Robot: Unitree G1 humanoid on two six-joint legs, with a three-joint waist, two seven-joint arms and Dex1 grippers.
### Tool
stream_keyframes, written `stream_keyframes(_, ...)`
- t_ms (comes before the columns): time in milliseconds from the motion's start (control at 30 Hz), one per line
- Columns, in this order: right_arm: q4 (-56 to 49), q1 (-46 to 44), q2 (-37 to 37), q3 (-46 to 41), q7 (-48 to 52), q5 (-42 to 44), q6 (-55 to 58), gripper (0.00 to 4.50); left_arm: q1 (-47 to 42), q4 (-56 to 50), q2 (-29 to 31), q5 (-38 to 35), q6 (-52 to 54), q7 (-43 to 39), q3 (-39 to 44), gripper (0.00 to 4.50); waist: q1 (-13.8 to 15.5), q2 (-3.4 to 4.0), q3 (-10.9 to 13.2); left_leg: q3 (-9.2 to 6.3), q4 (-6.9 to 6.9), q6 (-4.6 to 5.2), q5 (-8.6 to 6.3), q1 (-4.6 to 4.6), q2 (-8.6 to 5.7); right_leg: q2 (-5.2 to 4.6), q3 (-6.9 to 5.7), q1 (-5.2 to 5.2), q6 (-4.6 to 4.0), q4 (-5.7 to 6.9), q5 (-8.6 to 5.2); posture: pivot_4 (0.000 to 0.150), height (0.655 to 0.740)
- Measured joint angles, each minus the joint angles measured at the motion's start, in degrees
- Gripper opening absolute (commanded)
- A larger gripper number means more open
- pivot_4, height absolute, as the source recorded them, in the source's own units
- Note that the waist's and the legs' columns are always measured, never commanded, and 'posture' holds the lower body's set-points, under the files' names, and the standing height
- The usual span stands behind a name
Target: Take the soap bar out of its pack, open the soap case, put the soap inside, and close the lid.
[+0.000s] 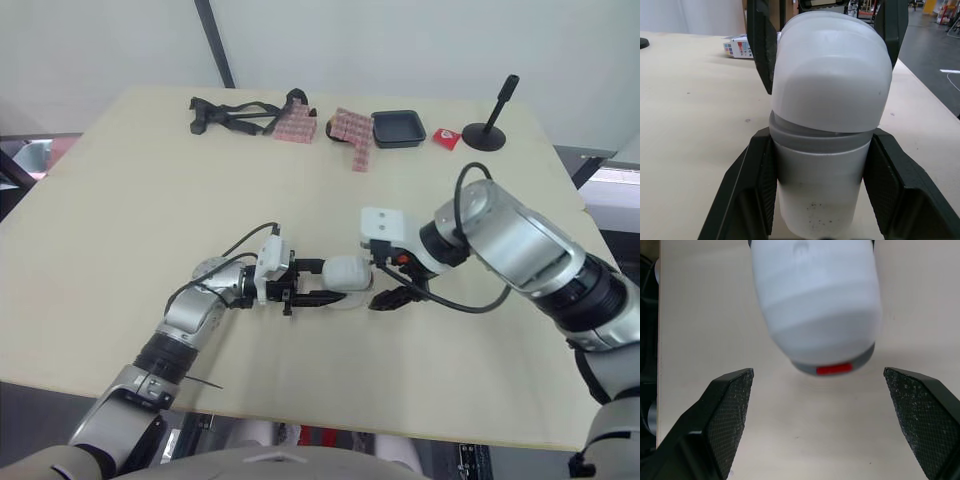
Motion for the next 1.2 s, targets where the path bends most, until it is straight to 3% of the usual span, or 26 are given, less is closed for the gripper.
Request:
stream_keyframes(233,2.2,15.5,-1.0,-12.1,-2.2,3.1,-6.8,4.48,0.1,0.0,0.0,-0.1,0.0,-0.2,0.0,1.89,0.1,-0.02,0.0,0.0,0.0,0.0,-0.02,-0.07,-0.02,-0.02,0.01,0.0,0.0,-0.1,0.0,0.15,0.74)
stream_keyframes(467,11.8,35.2,3.5,-23.6,-1.8,3.8,-30.9,4.48,0.1,0.0,0.2,-0.5,0.1,-0.4,0.1,1.89,-0.2,-0.02,0.0,-0.02,-0.01,0.01,-0.03,-0.13,-0.01,-0.02,-0.03,-0.01,0.0,-0.19,0.0,0.15,0.74)
stream_keyframes(700,20.3,42.5,10.2,-28.0,-1.5,3.1,-49.8,2.37,0.1,-0.1,0.7,-0.5,0.1,-0.4,0.3,1.89,-0.9,-0.02,0.0,-0.03,-0.01,0.01,-0.02,-0.12,-0.02,-0.04,-0.05,-0.01,0.0,-0.17,0.0,0.15,0.74)
stream_keyframes(933,26.1,44.9,14.0,-29.4,-2.1,2.2,-59.3,0.03,0.5,-0.7,0.8,-0.5,0.1,0.0,0.4,1.89,-1.2,-0.03,0.0,-0.06,-0.01,0.02,-0.02,-0.16,-0.04,-0.06,-0.09,0.0,0.01,-0.22,0.0,0.15,0.74)
stream_keyframes(1200,32.5,45.3,16.8,-32.3,-2.7,2.3,-67.6,0.03,0.7,-1.0,1.1,-0.5,0.1,0.8,0.4,1.89,-1.8,-0.03,0.0,-0.07,-0.01,0.02,-0.02,-0.14,-0.05,-0.06,-0.09,0.01,0.01,-0.22,0.01,0.15,0.74)
